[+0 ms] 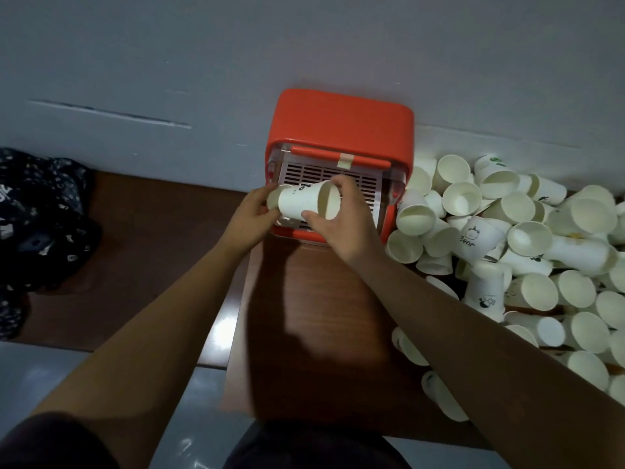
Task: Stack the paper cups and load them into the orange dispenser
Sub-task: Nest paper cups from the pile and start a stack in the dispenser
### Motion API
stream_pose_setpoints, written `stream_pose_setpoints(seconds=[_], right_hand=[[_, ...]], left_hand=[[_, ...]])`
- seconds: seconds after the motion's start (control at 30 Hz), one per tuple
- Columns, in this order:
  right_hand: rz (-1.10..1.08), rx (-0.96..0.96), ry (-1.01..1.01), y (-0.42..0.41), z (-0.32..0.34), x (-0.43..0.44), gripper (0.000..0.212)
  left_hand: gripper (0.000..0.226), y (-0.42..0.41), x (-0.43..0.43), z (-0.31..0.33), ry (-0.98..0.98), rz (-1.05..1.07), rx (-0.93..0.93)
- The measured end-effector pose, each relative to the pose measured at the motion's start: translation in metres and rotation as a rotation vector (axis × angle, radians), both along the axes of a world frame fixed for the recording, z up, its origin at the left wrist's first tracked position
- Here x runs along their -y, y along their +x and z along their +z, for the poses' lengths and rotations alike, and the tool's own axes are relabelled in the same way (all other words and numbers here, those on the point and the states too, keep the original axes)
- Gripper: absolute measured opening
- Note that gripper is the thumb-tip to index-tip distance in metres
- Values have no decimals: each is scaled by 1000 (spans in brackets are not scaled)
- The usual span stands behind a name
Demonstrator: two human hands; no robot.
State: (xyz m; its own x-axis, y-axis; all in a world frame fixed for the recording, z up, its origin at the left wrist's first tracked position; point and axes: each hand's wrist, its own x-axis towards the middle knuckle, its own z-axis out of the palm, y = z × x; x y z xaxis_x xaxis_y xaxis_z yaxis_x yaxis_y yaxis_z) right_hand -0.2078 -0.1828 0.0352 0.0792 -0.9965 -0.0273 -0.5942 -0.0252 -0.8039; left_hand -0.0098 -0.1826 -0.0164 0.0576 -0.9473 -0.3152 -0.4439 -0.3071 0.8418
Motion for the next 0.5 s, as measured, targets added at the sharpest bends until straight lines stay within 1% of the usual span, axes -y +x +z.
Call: stream_pose_setpoints(seconds=[0.07, 0.13, 0.2, 0.27, 0.33, 0.4, 0.5], right_hand=[[50, -59, -22, 17, -3, 3, 71], [93, -157, -91, 31, -8, 6, 70], [132, -266, -172, 41, -13, 8, 64], [173, -348, -200, 49, -21, 11, 63], [228, -398, -182, 53, -32, 14, 66], [280, -336, -102, 53, -40, 17, 69], [234, -211, 35, 52, -43, 23, 77]], left_hand=[[38, 3, -4, 3, 18, 96, -117], [42, 7, -7, 4, 8, 115, -192], [46, 12, -8, 0, 24, 115, -252], [42, 17, -5, -5, 40, 95, -261], [37, 20, -3, -8, 49, 72, -291], [32, 21, -2, -11, 31, 50, -312], [34, 23, 2, -15, 6, 8, -319]])
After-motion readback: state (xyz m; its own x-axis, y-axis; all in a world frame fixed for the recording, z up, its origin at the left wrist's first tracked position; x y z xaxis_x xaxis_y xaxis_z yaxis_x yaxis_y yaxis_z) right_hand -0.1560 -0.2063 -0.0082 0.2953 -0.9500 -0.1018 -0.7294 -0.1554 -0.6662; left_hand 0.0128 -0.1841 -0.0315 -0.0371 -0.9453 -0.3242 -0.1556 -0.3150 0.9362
